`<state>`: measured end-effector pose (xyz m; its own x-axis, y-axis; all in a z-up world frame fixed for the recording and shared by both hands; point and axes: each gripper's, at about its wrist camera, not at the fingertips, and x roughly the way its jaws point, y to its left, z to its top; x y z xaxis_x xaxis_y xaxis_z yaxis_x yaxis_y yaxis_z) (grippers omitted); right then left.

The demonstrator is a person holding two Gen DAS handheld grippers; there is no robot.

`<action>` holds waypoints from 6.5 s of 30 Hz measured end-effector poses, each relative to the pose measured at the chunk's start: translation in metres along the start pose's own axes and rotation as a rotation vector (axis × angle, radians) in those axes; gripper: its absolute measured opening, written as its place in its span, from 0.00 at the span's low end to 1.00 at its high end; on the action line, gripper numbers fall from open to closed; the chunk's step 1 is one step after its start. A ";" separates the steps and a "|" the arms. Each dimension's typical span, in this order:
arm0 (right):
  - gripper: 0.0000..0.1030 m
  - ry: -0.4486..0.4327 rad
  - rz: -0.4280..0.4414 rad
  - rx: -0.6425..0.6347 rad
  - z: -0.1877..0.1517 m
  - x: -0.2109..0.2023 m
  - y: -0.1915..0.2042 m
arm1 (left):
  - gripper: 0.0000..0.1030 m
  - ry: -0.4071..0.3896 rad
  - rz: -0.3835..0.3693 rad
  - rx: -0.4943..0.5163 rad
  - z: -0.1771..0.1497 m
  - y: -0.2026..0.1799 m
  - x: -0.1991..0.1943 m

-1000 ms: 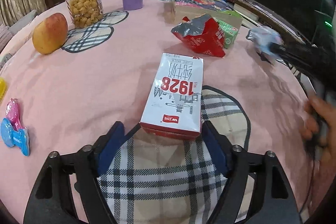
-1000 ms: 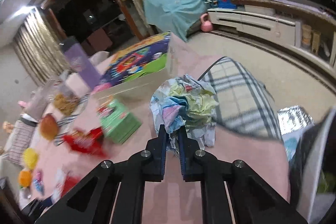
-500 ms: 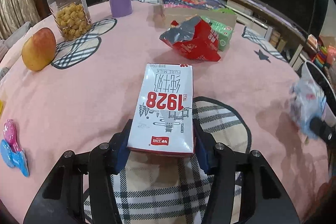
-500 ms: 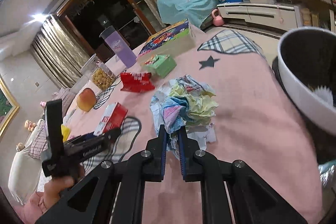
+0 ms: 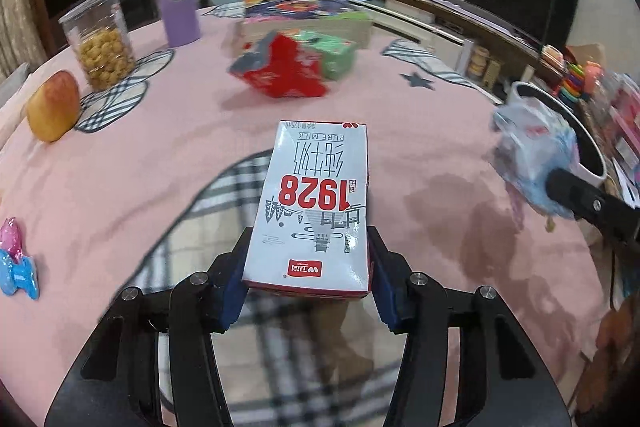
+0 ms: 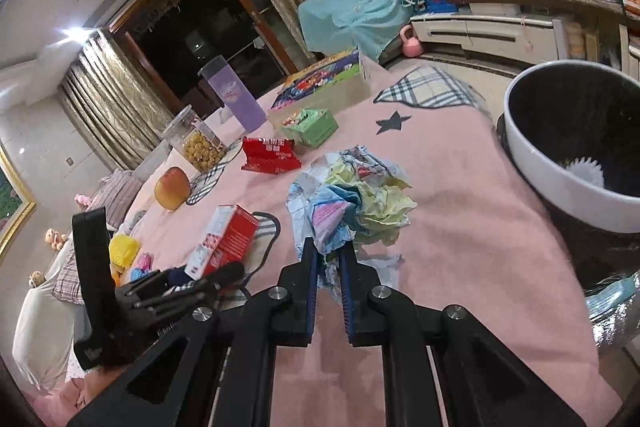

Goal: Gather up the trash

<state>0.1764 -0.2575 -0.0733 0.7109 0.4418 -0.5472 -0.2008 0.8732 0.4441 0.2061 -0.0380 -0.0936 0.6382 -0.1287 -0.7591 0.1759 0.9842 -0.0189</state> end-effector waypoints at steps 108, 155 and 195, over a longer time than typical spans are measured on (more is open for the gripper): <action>0.10 -0.128 -0.253 0.155 0.075 -0.092 -0.159 | 0.50 -0.007 -0.276 0.334 0.102 -0.257 0.030; 0.76 -0.144 -0.192 0.144 0.056 -0.080 -0.108 | 0.74 -0.008 -0.218 0.083 0.051 -0.130 0.004; 0.90 0.038 -0.066 -0.070 0.059 0.077 0.004 | 0.76 0.026 -0.089 -0.286 0.059 0.054 0.036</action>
<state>0.2700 -0.2322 -0.0712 0.6983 0.3896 -0.6005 -0.2026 0.9122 0.3562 0.2828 0.0032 -0.0838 0.6094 -0.2163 -0.7628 0.0098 0.9640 -0.2656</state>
